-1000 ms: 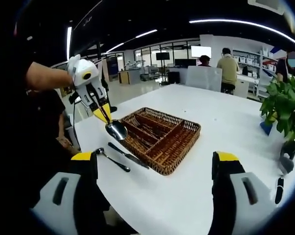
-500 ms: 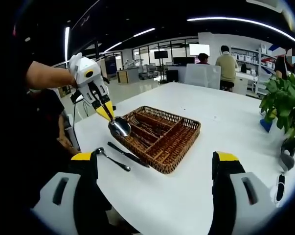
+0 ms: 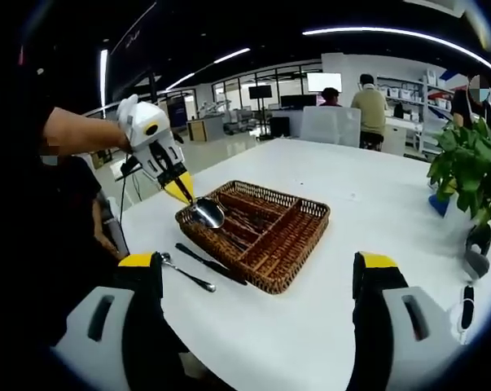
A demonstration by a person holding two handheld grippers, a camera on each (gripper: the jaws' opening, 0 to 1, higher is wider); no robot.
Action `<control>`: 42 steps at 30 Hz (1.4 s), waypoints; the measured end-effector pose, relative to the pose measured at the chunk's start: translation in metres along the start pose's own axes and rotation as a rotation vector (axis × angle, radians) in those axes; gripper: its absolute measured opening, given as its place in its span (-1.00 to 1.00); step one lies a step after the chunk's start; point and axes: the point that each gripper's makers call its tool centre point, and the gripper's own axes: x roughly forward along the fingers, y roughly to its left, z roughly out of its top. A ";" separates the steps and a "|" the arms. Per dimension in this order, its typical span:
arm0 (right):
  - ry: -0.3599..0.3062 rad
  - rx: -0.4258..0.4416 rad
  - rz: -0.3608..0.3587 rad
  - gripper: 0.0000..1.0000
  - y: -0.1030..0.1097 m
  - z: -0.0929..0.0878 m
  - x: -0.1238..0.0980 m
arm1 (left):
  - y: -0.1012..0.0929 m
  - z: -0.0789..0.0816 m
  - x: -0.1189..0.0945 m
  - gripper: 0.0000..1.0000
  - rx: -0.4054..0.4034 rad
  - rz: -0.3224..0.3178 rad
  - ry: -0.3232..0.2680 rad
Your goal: Arrange the knives, forks, and spoons in their matching storage slots by inserting each utensil handle-first until every utensil is classified and aligned in the correct compartment
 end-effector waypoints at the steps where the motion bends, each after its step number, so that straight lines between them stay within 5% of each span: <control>1: 0.000 -0.002 -0.007 1.00 0.000 0.000 0.000 | 0.002 -0.001 0.000 -0.98 0.001 0.000 0.001; 42: 0.027 0.081 -0.125 1.00 -0.006 0.011 0.015 | 0.100 -0.018 0.005 -0.98 0.060 0.035 -0.028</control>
